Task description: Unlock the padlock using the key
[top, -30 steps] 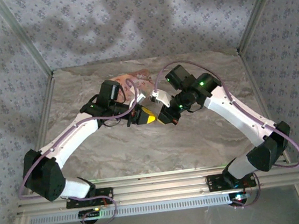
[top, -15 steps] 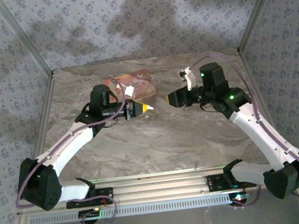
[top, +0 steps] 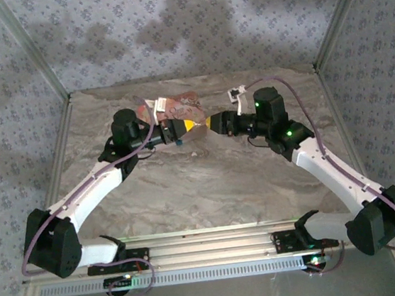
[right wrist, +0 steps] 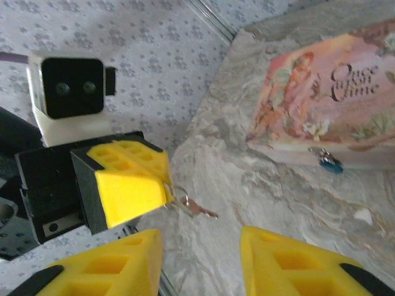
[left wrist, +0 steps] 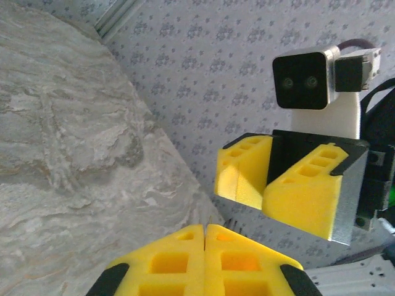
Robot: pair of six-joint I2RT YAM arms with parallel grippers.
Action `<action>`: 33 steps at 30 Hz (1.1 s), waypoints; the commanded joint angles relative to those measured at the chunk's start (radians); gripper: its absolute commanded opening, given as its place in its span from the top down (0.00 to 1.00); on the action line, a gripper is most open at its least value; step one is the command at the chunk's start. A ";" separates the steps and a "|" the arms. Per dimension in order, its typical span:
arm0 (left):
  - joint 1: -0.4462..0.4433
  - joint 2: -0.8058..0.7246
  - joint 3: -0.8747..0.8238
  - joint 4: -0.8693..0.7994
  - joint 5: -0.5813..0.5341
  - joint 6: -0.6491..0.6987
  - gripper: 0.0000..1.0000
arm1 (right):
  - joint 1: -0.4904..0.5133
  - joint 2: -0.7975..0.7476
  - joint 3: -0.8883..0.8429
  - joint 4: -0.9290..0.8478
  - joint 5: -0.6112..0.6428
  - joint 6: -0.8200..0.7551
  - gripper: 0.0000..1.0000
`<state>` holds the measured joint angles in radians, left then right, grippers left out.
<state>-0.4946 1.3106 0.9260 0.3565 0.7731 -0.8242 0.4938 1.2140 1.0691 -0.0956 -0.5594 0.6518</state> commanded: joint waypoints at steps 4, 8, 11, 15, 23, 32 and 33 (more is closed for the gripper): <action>0.002 -0.010 -0.007 0.088 0.007 -0.079 1.00 | 0.030 0.041 0.012 0.092 -0.027 0.073 0.64; -0.004 -0.007 0.000 0.084 0.018 -0.078 1.00 | 0.041 0.059 0.021 0.107 -0.037 0.091 0.66; -0.009 -0.006 0.000 0.082 0.024 -0.077 1.00 | 0.049 0.070 0.028 0.124 -0.044 0.101 0.71; -0.014 -0.002 0.002 0.084 0.032 -0.073 1.00 | 0.055 0.081 0.042 0.128 -0.056 0.105 0.77; -0.022 0.011 0.007 0.073 0.055 -0.068 1.00 | 0.061 0.086 0.052 0.134 -0.094 0.097 0.98; -0.031 0.012 0.042 -0.085 0.053 0.089 0.93 | 0.069 0.091 0.114 -0.020 -0.074 0.060 1.00; -0.031 0.009 0.048 -0.113 0.046 0.119 0.85 | 0.072 0.090 0.131 -0.068 -0.058 0.051 1.00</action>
<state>-0.5056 1.3174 0.9337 0.3393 0.7933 -0.8131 0.5465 1.3003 1.1271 -0.0868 -0.6189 0.7368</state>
